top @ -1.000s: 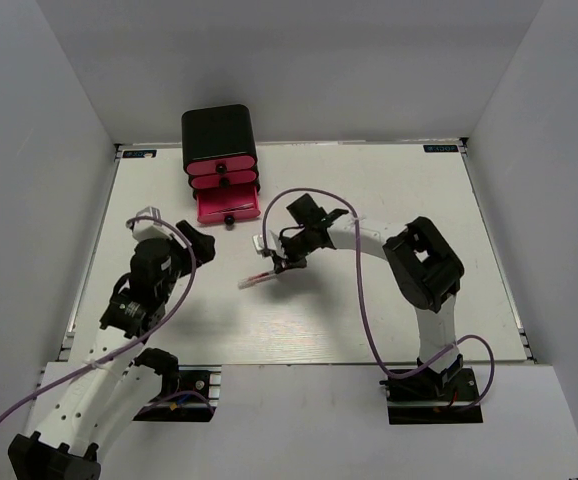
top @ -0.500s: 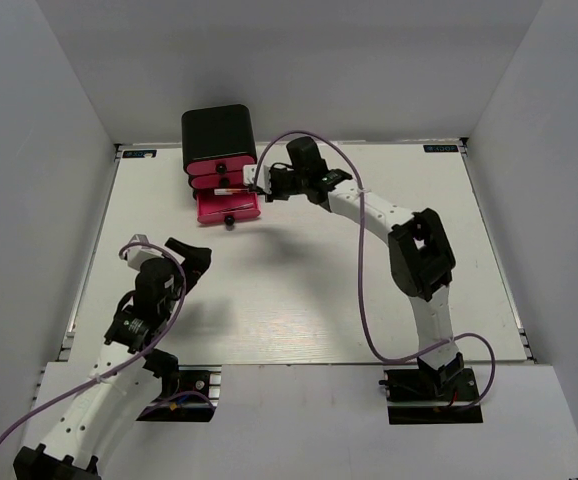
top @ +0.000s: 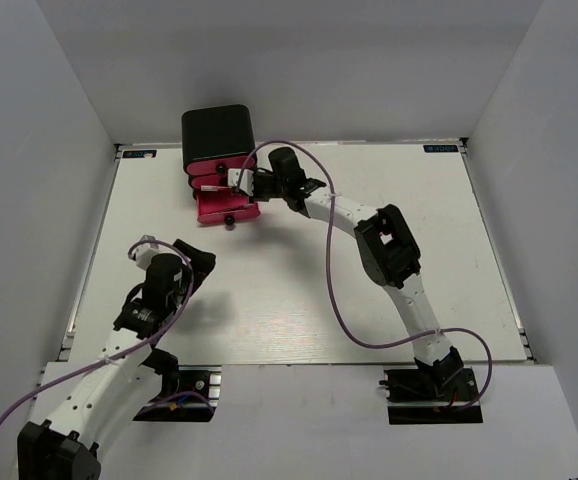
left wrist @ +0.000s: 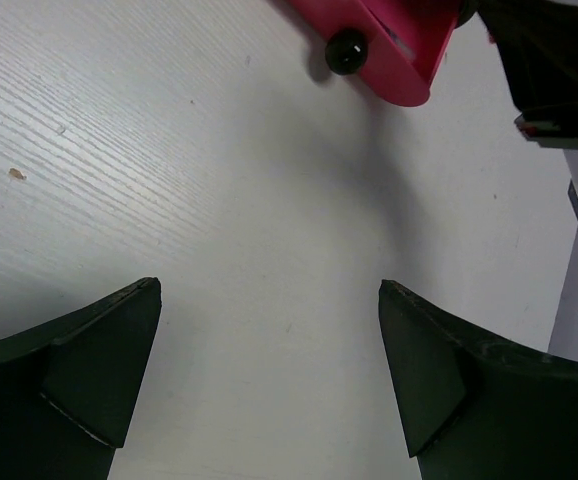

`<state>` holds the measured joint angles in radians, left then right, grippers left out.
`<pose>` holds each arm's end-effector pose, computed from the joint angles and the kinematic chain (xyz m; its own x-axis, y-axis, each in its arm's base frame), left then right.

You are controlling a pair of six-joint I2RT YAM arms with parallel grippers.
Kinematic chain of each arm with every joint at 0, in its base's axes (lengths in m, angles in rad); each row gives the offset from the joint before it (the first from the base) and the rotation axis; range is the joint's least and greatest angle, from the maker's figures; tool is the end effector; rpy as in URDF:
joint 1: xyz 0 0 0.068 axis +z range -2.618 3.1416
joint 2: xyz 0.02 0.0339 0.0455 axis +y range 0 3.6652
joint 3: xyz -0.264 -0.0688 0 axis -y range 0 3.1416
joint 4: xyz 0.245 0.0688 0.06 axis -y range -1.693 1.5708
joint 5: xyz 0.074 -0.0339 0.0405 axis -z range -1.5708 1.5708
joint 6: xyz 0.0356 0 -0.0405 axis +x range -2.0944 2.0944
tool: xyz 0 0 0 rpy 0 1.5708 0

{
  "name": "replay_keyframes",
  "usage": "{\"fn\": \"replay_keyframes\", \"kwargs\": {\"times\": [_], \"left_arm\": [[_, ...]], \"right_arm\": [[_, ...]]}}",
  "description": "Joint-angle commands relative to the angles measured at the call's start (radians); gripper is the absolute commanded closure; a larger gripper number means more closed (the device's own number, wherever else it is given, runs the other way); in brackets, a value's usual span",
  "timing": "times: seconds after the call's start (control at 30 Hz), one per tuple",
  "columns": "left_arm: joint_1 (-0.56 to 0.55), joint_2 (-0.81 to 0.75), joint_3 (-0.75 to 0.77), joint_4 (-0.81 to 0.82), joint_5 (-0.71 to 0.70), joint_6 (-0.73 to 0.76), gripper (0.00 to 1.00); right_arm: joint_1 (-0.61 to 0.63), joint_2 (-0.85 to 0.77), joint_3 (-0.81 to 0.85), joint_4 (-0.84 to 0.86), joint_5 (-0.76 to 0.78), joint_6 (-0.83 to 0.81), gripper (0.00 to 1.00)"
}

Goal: Sort the stationery into containers
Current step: Place the stationery into the container

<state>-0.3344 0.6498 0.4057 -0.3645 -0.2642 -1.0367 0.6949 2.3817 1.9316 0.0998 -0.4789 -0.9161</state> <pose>0.1456 -0.0408 0.2103 -0.3734 -0.7498 -0.5462 -0.4066 0.6615 -0.6302 0.4175 0.3694 0.2066 0.5540 -0.4547 -0.6974 -0.7576 0.0720 -0.6488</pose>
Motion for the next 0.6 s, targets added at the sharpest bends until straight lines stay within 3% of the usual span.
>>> {"fn": "replay_keyframes", "kwargs": {"times": [0.0, 0.3, 0.4, 0.47, 0.57], "left_arm": [[0.005, 0.016, 0.016, 0.035, 0.013, 0.001, 0.01], [0.005, 0.088, 0.016, 0.084, 0.033, 0.001, 0.01], [0.005, 0.097, 0.006, 0.119, 0.043, -0.010, 0.01], [0.005, 0.109, 0.005, 0.143, 0.054, -0.028, 0.01], [0.005, 0.132, -0.028, 0.199, 0.079, -0.046, 0.05]], "right_arm": [[0.009, 0.031, 0.070, 0.086, -0.004, 0.020, 0.99], [0.008, 0.042, 0.027, 0.067, -0.079, -0.001, 0.79], [0.008, 0.040, 0.020, 0.063, -0.092, 0.003, 0.59], [0.005, 0.033, 0.021, 0.055, -0.101, 0.017, 0.53], [0.000, 0.010, 0.023, 0.043, -0.133, 0.029, 0.52]]}}
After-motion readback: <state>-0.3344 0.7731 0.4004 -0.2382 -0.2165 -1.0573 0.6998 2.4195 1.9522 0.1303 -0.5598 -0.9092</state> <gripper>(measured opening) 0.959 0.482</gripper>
